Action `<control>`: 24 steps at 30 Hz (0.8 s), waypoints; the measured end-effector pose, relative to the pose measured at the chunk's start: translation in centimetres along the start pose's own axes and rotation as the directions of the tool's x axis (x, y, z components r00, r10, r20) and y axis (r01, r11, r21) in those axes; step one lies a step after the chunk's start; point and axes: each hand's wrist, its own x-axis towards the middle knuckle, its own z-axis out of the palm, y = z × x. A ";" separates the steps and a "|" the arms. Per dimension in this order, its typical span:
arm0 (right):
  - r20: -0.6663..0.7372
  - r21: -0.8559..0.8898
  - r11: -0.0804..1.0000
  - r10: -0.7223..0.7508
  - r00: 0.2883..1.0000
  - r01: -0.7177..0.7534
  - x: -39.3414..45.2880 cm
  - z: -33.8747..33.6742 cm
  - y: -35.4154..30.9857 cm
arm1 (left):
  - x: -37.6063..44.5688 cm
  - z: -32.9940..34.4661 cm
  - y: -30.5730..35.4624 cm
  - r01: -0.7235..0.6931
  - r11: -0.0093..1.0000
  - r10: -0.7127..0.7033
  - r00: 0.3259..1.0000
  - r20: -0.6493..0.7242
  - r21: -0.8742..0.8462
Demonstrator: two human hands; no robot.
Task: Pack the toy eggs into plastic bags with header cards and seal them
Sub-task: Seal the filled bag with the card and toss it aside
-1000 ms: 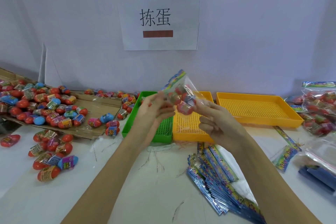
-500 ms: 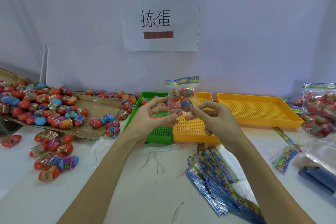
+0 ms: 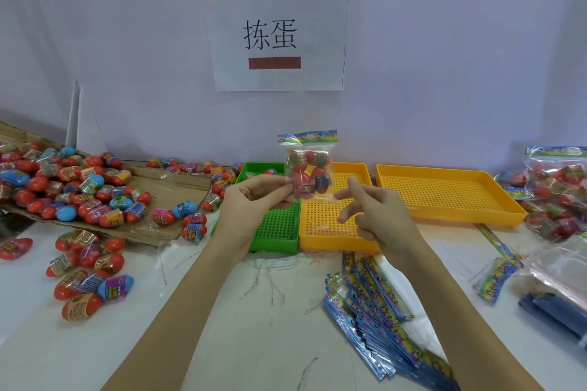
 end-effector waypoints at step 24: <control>0.325 0.163 0.881 0.377 0.868 -0.444 1.0 -4.8 -0.6 | -1.1 1.3 -0.2 -0.825 -0.185 0.466 0.404 0.787 0.533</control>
